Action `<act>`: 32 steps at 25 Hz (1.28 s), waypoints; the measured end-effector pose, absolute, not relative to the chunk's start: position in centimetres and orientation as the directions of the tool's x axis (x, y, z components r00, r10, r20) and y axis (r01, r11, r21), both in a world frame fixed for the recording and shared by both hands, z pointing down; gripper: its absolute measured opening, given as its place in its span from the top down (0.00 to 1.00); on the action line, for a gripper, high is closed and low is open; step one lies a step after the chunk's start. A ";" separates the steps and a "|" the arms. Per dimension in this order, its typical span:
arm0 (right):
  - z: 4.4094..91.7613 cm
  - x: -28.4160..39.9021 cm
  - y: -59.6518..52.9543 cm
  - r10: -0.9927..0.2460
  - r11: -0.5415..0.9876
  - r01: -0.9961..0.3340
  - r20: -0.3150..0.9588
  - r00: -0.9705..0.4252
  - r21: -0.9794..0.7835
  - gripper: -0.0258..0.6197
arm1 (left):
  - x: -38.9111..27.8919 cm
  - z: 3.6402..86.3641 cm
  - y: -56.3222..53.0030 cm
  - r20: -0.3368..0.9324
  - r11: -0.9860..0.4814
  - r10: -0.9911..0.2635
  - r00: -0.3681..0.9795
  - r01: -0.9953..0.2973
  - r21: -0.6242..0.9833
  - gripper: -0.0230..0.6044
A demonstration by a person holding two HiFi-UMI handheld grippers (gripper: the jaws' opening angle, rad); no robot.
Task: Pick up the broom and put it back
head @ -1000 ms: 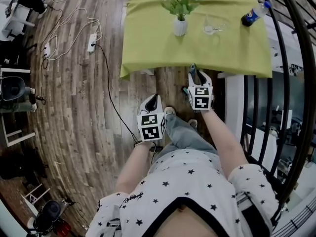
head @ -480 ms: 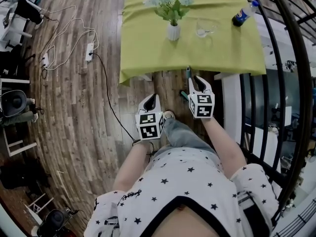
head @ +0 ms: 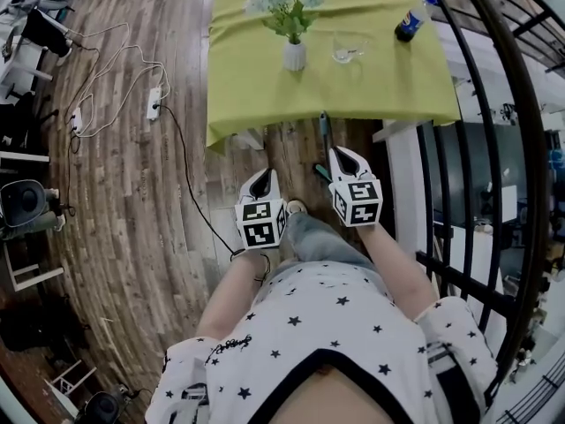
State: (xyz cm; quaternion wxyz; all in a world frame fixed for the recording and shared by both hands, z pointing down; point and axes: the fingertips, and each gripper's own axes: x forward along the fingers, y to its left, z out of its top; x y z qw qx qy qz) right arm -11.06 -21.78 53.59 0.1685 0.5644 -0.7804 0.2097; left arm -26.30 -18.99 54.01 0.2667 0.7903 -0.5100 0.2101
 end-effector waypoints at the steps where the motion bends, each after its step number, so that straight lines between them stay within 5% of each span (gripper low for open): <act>1: 53.2 -11.2 -21.2 -0.811 0.281 -0.950 0.494 -0.313 -0.140 0.97 | -26.3 53.9 -18.5 0.603 -0.338 -0.694 0.393 -0.918 0.209 0.95; 32: 47.1 -12.0 -1.1 -0.844 0.347 -0.926 0.382 -0.378 -0.149 0.97 | -26.9 49.4 0.4 0.511 -0.310 -0.770 0.381 -0.925 0.222 0.95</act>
